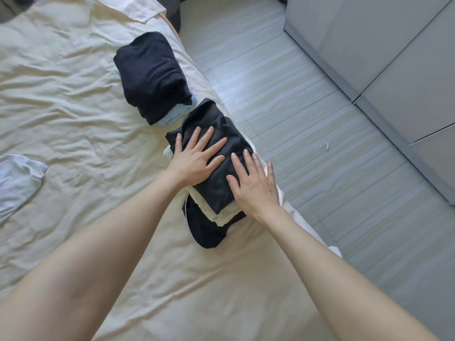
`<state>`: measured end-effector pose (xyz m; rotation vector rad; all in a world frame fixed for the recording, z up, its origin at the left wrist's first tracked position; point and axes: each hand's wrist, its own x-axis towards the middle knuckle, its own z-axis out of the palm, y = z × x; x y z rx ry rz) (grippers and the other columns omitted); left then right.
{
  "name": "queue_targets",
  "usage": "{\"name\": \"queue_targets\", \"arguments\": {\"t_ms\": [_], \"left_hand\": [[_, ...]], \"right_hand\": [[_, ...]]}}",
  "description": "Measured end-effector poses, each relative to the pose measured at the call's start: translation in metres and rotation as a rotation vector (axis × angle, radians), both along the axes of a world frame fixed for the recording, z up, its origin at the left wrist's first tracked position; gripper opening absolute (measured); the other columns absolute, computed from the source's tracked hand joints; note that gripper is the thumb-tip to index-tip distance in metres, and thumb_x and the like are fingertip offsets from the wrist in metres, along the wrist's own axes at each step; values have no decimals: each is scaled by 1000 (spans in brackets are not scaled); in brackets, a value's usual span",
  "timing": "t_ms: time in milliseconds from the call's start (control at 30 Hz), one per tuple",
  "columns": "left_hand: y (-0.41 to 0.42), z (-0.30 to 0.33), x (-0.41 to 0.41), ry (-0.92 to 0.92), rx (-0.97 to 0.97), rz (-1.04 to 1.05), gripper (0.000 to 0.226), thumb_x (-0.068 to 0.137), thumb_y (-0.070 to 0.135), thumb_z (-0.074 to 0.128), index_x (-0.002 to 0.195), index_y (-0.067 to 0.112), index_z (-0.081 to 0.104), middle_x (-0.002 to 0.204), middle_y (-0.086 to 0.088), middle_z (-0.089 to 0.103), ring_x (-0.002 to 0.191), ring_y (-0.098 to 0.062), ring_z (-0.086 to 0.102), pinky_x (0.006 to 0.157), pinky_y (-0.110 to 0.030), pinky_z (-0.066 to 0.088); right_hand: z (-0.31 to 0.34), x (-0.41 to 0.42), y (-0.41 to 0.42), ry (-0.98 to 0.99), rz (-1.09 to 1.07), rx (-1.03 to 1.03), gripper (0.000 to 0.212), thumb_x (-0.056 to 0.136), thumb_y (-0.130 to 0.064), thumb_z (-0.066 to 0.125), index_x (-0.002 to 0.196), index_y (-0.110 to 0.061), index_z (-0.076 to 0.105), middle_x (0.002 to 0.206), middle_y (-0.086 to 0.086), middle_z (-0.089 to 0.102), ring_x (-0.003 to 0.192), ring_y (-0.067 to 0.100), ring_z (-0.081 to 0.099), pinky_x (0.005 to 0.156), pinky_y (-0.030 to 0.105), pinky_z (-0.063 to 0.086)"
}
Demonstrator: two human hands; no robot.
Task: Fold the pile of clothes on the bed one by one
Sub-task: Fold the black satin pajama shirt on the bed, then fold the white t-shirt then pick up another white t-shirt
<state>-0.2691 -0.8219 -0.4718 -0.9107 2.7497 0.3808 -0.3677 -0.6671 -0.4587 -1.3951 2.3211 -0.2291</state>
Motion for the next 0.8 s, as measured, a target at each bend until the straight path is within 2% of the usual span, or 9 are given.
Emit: {"name": "queue_targets", "arguments": {"t_ms": [167, 400, 567, 800], "left_hand": [[11, 36, 25, 5, -56, 29, 54, 96, 55, 20, 147, 45, 8, 159, 5, -9, 146, -21, -13, 111, -60, -9], [75, 83, 123, 186, 13, 262, 56, 98, 44, 35, 149, 36, 13, 160, 1, -3, 146, -22, -9, 115, -53, 0], [134, 86, 227, 199, 109, 555, 58, 98, 41, 40, 149, 34, 13, 159, 1, -3, 146, -22, -8, 116, -48, 2], [195, 77, 409, 135, 171, 890, 60, 98, 41, 38, 149, 37, 5, 159, 4, -9, 146, -19, -13, 117, -41, -2]], "right_hand": [[33, -1, 9, 54, 105, -28, 64, 99, -45, 32, 152, -23, 4, 160, 5, 3, 147, 21, 0, 117, 43, -2], [78, 39, 33, 173, 266, -71, 61, 98, -45, 34, 152, -23, 13, 159, 6, 10, 147, 22, 5, 116, 46, 0], [98, 114, 42, 174, 471, -83, 63, 96, -45, 42, 150, -20, 23, 158, 8, 18, 146, 26, 12, 116, 51, 5], [90, 277, 24, 174, 782, 21, 64, 98, -54, 24, 152, -27, 2, 160, 3, -1, 147, 22, -5, 116, 45, -8]]}}
